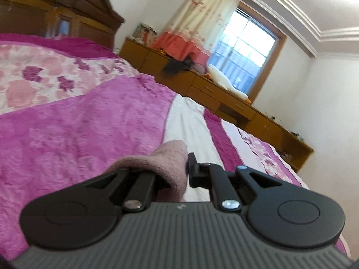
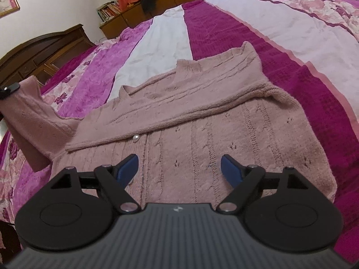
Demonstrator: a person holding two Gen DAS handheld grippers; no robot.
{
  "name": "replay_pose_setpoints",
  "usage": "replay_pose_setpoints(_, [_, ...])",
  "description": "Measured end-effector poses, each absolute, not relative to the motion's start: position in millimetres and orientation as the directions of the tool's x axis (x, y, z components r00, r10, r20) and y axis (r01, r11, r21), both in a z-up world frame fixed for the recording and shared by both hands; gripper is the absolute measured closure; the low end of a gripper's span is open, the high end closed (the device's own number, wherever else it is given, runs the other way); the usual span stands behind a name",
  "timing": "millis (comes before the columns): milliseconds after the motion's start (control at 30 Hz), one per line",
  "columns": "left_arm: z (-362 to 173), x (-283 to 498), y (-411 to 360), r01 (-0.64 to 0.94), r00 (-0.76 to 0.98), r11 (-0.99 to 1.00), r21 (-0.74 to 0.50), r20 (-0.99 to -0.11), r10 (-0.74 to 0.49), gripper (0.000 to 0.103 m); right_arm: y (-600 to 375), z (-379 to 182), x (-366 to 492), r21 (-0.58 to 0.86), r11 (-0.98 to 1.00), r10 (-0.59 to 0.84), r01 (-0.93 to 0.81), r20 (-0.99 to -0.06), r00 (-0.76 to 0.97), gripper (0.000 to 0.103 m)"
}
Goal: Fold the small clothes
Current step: 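Carry the held sleeve across the cardigan front and open the left gripper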
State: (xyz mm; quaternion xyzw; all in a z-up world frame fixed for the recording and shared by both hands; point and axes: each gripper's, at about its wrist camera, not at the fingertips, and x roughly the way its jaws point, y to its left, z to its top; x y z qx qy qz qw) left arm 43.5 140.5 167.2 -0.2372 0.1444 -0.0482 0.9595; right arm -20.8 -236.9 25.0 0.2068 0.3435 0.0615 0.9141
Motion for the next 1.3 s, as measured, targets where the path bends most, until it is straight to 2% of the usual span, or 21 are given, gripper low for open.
replay_pose_setpoints(233, [153.8,63.4,88.1,0.053,0.936,0.911,-0.409,-0.298,-0.189,0.093,-248.8,25.4,-24.4,0.448,0.893,0.259,0.038,-0.582,0.771,0.017])
replay_pose_setpoints(467, [107.1,84.9,42.5,0.072,0.88,0.932,-0.355,-0.418,-0.227,0.093,-261.1,20.9,-27.5,0.47,0.881,0.259,0.054,-0.576,0.775,0.017])
replay_pose_setpoints(667, [64.4,96.7,23.2,0.082,0.804,0.931,-0.354,-0.528,-0.272,0.093,-270.2,16.0,-27.3,0.482,0.873,0.255,0.072,-0.577,0.776,0.017])
replay_pose_setpoints(900, [37.6,98.1,3.2,0.127,0.715,0.942,-0.311,-0.629,-0.304,0.091,-273.1,10.2,-24.8,0.487,0.87,0.251,0.085,-0.583,0.773,0.017])
replay_pose_setpoints(1000, [31.8,93.7,0.5,0.124,0.7,0.943,-0.308,-0.647,-0.303,0.084,-272.3,10.1,-24.6,0.483,0.872,0.25,0.084,-0.584,0.772,0.017])
replay_pose_setpoints(1067, [32.5,90.8,2.5,0.131,0.693,0.934,-0.333,-0.643,-0.326,0.068,-272.1,10.2,-25.0,0.484,0.871,0.25,0.083,-0.582,0.773,0.017])
replay_pose_setpoints(1167, [39.1,85.9,2.5,0.135,0.687,0.928,-0.346,-0.643,-0.34,0.05,-272.3,10.0,-25.3,0.486,0.87,0.25,0.085,-0.583,0.773,0.017])
replay_pose_setpoints(1300, [48.6,77.6,-0.9,0.131,0.676,0.948,-0.289,-0.673,-0.299,0.05,-271.4,10.7,-25.8,0.485,0.87,0.25,0.084,-0.582,0.774,0.017])
